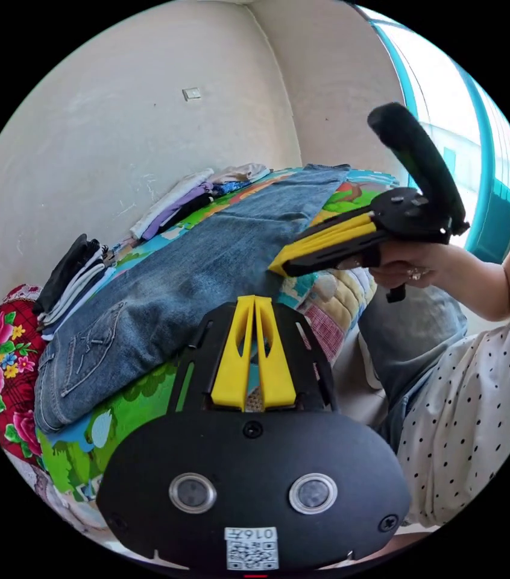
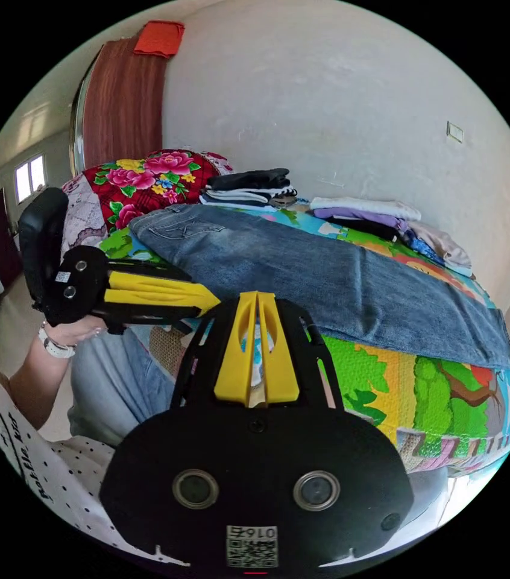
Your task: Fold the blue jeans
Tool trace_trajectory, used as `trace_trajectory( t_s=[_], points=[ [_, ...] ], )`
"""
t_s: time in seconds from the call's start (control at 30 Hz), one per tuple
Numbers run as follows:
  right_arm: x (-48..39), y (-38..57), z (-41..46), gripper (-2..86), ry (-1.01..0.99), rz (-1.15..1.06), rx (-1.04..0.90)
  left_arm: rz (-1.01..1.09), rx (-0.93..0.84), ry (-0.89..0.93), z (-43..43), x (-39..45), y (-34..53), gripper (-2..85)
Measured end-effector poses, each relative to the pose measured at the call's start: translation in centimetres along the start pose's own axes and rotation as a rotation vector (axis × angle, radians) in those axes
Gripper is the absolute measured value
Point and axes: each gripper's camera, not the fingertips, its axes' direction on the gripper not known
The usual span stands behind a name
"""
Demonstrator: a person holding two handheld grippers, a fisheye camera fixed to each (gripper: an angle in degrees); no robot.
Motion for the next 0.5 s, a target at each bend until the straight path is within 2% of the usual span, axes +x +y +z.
trace_trajectory(
  t_s=[0.13, 0.23, 0.3, 0.4, 0.5],
  points=[
    [0.3, 2.7, -0.5, -0.4, -0.015, 0.002, 0.045, -0.065, 0.039, 0.027, -0.6, -1.4, 3.4, -1.0],
    [0.8, 3.4, -0.9, -0.2, -0.036, 0.000, 0.028, -0.196, 0.089, -0.136, -2.3, -4.0, 6.7, -0.9],
    [1.0, 3.2, -1.6, 0.1, -0.045, 0.003, 0.032, -0.330, 0.083, -0.342, -4.0, -7.5, 9.9, -0.9],
    [0.2, 3.0, -3.5, 1.3, -0.082, -0.046, 0.183, -0.534, 0.003, -0.555, -6.0, -14.2, 14.8, -0.5],
    [-1.1, 2.3, -3.3, 5.3, -0.120, -0.109, 0.181, -0.732, -0.019, -0.575, -8.1, -21.9, 20.5, 1.9]
  ],
)
